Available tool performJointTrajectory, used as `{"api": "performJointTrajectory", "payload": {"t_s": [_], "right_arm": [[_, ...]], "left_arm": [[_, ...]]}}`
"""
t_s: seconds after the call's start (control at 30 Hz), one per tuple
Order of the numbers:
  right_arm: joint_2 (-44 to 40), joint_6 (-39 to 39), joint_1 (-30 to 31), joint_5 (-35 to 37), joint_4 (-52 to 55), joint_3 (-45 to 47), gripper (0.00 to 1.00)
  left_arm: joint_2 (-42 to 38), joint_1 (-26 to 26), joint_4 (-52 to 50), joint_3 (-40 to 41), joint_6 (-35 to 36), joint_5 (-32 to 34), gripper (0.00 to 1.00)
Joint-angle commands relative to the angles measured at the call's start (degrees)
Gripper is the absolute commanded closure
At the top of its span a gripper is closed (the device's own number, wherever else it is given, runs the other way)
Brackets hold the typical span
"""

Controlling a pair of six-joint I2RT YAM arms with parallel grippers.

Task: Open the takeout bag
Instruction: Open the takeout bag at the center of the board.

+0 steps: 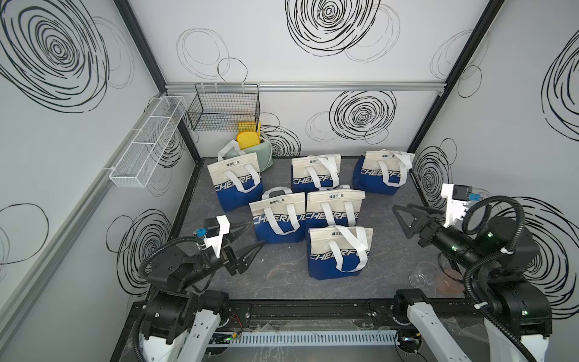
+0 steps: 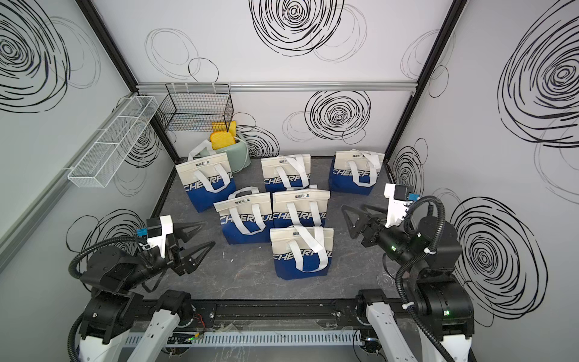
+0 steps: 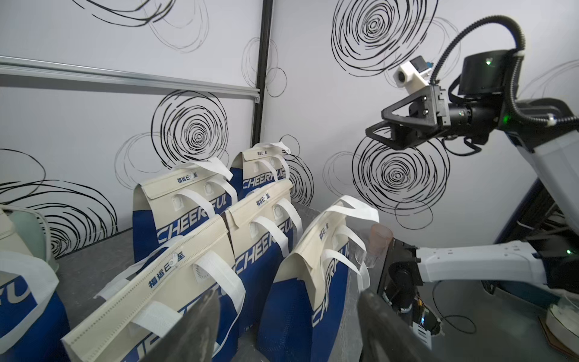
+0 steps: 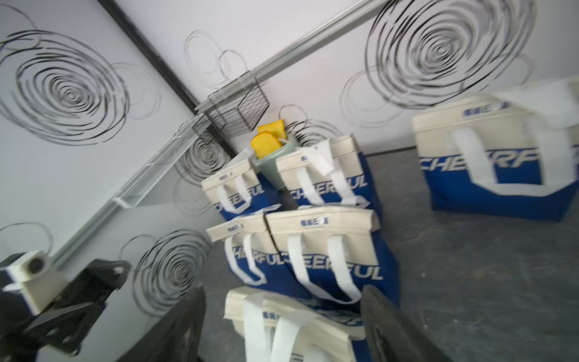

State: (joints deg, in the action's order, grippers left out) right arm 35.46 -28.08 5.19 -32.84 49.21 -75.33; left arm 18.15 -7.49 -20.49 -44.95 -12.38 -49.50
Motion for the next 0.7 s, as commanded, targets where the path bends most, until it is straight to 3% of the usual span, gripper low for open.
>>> {"api": "performJointTrajectory", "payload": {"t_s": [0.0, 0.2, 0.3, 0.37, 0.4, 0.47, 0.53, 0.57, 0.67], "right_arm": [[3.75, -1.41, 0.51, -16.66, 6.4, -3.38, 0.22], [12.68, 7.35, 3.36, -10.9, 13.79, -13.82, 0.25], [18.41, 11.69, 7.03, -2.95, 19.42, -20.01, 0.26], [21.05, 13.33, 11.04, 2.64, 20.63, -22.19, 0.26], [22.2, 14.05, 12.56, 4.86, 21.13, -22.66, 0.26], [24.52, 14.43, 17.68, 11.36, 22.21, -24.34, 0.27], [25.98, 14.77, 21.64, 16.52, 22.61, -26.15, 0.27], [26.67, 14.9, 22.94, 18.72, 22.85, -27.09, 0.27], [27.38, 15.17, 25.51, 22.43, 23.3, -28.66, 0.27]], "left_arm": [[0.18, -1.6, -2.56, 1.44, -1.74, -4.06, 0.32], [4.84, -3.65, -0.85, 3.1, -3.75, -1.13, 0.37], [9.76, -9.71, -1.77, 2.48, -4.65, 5.52, 0.36], [14.3, -20.72, -1.39, 1.42, -4.22, 16.11, 0.37], [16.32, -28.35, -1.13, 0.96, -2.8, 22.52, 0.37], [22.18, -49.02, 0.0, -0.24, 0.5, 42.01, 0.33], [27.35, -62.9, 5.11, -0.39, 1.28, 51.94, 0.26], [29.7, -66.16, 8.34, -0.03, 0.52, 53.84, 0.24], [31.39, -67.52, 17.77, 4.15, -5.11, 59.3, 0.28]]}}
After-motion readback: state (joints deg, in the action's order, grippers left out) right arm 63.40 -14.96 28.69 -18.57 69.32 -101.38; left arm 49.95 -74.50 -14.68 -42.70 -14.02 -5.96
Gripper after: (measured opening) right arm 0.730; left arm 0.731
